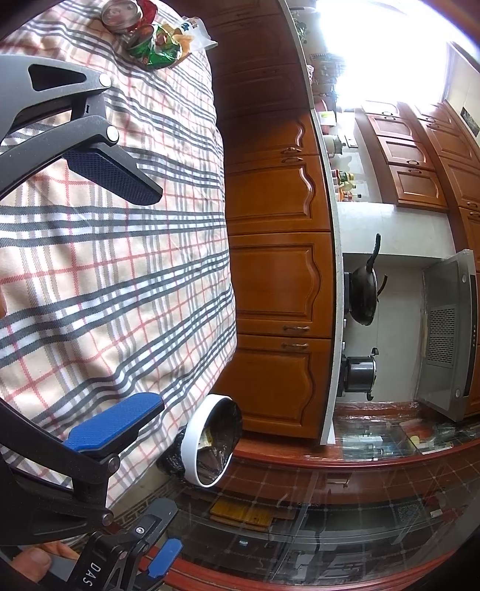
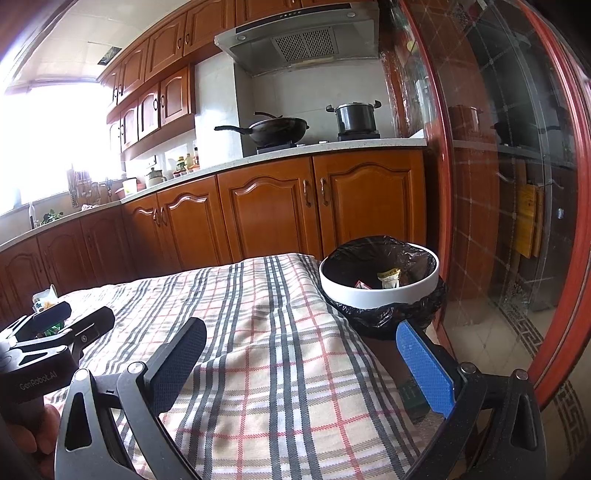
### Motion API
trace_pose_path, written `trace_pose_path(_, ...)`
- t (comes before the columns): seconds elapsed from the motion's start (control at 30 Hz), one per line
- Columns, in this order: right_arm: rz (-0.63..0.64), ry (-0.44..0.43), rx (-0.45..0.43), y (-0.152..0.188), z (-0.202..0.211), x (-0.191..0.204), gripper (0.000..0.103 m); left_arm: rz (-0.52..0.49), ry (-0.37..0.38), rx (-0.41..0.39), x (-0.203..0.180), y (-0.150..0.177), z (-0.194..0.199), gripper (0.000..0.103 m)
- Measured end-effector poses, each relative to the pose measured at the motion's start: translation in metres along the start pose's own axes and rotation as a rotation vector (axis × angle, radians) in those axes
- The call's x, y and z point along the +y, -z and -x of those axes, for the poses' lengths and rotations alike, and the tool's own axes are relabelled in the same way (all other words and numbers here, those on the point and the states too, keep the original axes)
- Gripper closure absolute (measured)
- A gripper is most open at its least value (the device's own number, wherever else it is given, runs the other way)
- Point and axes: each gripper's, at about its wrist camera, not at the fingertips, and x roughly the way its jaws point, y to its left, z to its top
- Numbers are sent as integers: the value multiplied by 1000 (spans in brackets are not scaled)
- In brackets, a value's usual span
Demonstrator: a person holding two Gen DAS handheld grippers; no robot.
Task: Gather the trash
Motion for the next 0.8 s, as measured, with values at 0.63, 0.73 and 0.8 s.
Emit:
trace_pose_path(0.63, 5, -8, -3, -1, 3, 4, 0, -3, 11, 7, 3, 1, 0, 1)
trace_pose_path(0.73, 5, -6, -2, -2, 3, 4, 0, -3, 9, 7, 3, 0, 0, 1)
trace_pose_path(0.8, 3, -7, -3, -2, 3, 4, 0, -2, 11, 7, 4, 0, 0, 1)
